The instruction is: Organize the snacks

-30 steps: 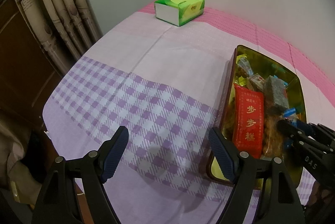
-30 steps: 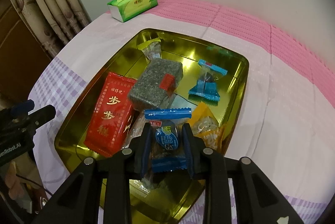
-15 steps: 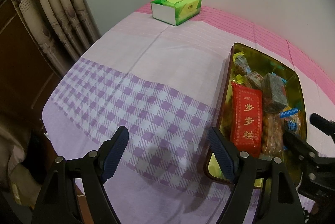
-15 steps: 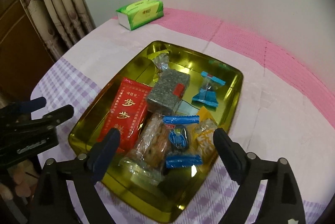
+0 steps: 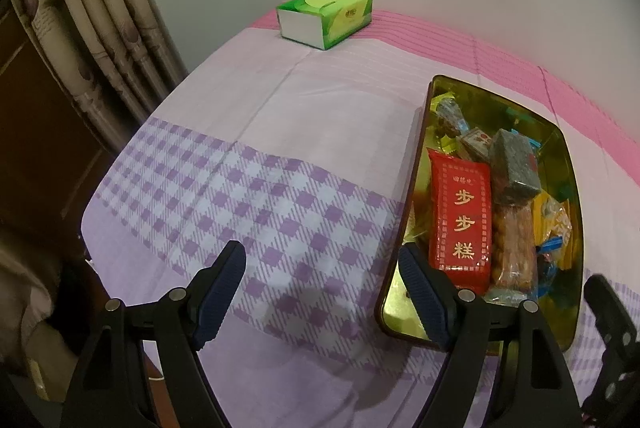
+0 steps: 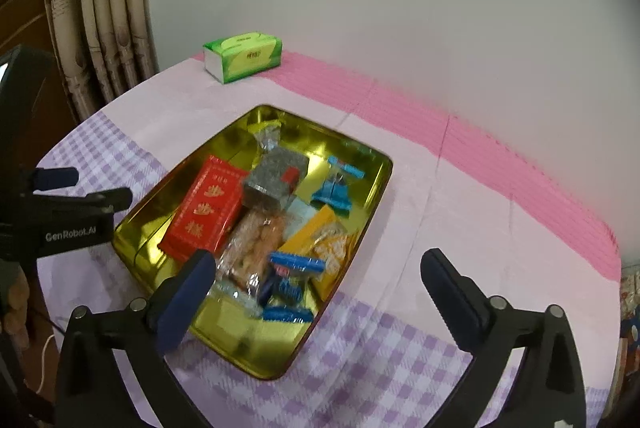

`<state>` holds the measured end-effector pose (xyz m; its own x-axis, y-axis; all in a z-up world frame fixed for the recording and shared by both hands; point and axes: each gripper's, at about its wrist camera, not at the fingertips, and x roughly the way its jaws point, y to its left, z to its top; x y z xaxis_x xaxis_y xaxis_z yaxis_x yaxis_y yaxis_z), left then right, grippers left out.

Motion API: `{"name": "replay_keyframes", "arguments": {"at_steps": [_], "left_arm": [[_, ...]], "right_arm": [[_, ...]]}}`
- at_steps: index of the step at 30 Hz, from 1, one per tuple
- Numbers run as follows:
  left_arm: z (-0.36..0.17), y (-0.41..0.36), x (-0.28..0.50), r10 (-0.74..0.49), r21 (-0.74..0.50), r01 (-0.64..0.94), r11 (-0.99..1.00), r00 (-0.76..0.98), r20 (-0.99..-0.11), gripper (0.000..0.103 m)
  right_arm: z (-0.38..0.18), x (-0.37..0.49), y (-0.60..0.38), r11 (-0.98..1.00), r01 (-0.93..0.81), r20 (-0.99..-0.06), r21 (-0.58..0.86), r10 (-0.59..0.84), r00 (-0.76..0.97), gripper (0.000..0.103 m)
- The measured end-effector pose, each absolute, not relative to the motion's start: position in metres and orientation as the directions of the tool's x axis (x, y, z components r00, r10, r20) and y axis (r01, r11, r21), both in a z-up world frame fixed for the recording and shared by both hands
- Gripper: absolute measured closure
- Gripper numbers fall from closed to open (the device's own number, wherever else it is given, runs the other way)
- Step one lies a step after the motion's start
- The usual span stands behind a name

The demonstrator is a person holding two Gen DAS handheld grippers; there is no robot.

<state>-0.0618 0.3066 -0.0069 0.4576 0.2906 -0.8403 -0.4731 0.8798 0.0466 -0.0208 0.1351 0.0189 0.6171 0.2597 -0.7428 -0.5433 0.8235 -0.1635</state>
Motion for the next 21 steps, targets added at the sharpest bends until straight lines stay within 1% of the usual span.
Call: {"name": "replay_keyframes", "arguments": {"at_steps": [5, 7, 11, 16, 21], "left_arm": [[-0.006, 0.300, -0.061, 0.300, 0.065, -0.462, 0.884, 0.457, -0.837, 0.024], [-0.006, 0.298, -0.060, 0.300, 0.071, -0.455, 0.888, 0.456, -0.838, 0.024], [-0.005, 0.289, -0.058, 0.332, 0.120, -0.432, 0.894, 0.457, -0.825, 0.024], [-0.006, 0.288, -0.056, 0.305, 0.101, -0.418, 0.903, 0.455, -0.837, 0.024], [-0.007, 0.285, -0.056, 0.306, 0.109, -0.411, 0.905, 0.455, -0.836, 0.024]], "right_arm": [[0.012, -0.023, 0.129, 0.832, -0.546, -0.781, -0.100, 0.274, 0.561, 0.001], [0.008, -0.023, 0.128, 0.833, -0.545, -0.793, -0.094, 0.268, 0.547, 0.001], [0.001, -0.024, 0.127, 0.839, -0.537, -0.807, -0.091, 0.253, 0.533, 0.001], [-0.004, -0.024, 0.127, 0.840, -0.537, -0.820, -0.075, 0.254, 0.513, 0.001], [-0.010, -0.024, 0.128, 0.839, -0.539, -0.829, -0.075, 0.249, 0.502, 0.001]]}}
